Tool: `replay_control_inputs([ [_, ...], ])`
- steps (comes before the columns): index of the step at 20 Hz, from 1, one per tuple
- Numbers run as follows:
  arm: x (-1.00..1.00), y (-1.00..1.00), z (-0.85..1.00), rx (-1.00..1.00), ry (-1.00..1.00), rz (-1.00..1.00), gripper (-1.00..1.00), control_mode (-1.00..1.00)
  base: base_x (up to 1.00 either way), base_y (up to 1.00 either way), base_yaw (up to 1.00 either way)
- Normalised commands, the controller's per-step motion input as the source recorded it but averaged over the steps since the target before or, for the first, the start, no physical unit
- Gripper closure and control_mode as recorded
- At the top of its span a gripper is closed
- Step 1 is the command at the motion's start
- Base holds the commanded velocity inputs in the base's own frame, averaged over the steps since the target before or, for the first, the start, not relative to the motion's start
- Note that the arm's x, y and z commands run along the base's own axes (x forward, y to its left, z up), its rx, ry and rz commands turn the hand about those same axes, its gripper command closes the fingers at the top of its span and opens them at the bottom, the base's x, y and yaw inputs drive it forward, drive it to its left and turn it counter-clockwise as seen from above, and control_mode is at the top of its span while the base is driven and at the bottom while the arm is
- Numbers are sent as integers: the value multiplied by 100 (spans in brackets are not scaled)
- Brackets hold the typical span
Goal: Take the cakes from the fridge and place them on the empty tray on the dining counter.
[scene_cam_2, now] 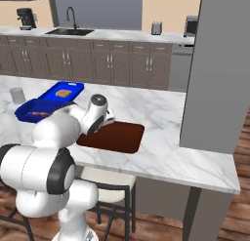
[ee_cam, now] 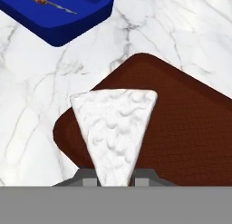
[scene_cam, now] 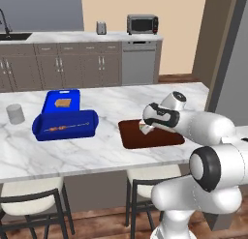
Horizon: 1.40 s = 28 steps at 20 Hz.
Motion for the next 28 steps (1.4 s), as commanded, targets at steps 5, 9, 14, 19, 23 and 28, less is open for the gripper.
replay_control_inputs([
  [5,25,0,-24,0,0,0,100,-100,0,0,0],
  [9,24,0,-18,0,0,0,100,-100,0,0,0],
  [14,23,0,-20,0,0,0,100,-100,0,0,0],
  [19,18,0,-19,0,0,0,100,-100,0,0,0],
  [23,18,0,-15,0,0,0,100,-100,0,0,0],
  [28,15,0,-10,0,0,0,100,-100,0,0,0],
])
